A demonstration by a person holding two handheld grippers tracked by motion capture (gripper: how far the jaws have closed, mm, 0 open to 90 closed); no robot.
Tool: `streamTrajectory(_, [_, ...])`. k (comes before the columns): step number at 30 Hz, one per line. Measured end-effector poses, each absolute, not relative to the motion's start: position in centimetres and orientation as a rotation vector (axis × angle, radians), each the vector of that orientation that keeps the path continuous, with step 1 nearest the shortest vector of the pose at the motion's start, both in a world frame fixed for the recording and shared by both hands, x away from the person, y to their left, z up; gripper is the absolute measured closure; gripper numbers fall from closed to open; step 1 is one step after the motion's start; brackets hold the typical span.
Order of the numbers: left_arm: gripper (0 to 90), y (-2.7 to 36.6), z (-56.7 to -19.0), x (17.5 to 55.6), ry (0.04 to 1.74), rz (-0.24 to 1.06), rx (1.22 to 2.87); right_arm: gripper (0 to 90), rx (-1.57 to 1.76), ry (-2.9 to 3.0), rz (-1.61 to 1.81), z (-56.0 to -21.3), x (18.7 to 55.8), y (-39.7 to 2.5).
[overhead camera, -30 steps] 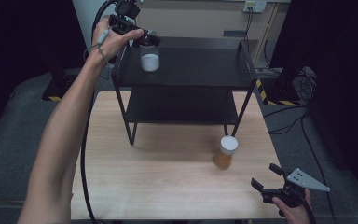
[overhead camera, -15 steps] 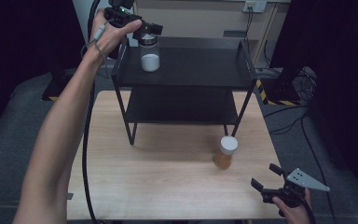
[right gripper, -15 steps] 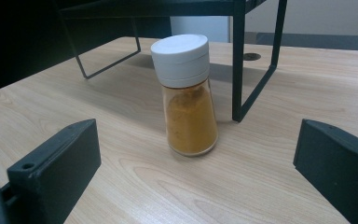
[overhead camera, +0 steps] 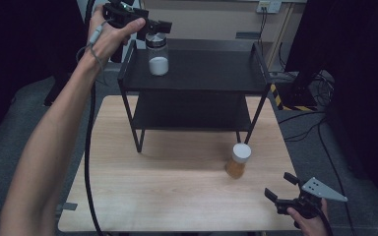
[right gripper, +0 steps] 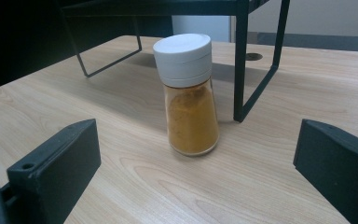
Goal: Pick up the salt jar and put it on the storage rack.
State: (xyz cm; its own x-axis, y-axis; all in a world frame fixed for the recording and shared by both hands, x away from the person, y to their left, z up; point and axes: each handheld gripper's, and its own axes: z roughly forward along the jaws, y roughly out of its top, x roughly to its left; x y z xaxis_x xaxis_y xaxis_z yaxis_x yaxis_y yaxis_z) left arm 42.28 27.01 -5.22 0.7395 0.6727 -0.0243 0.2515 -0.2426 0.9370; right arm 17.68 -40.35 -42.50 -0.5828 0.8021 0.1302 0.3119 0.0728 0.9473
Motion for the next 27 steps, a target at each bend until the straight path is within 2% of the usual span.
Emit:
streamTrajectory(7, [4.4,28.4,-7.6,38.9,0.578,0.44,1.734,0.9,1.097,1.93,1.523,-42.4,17.6,-40.3])
streamTrajectory(22, [4.4,30.3,-13.3,31.6,0.483,0.427,1.724,0.9,1.062,1.947,1.506,-42.1,17.3,-39.8])
streamTrajectory(27, [4.2,31.3,-16.6,30.6,0.451,0.361,1.708,0.9,1.064,1.95,1.5,-42.0,17.2,-39.8])
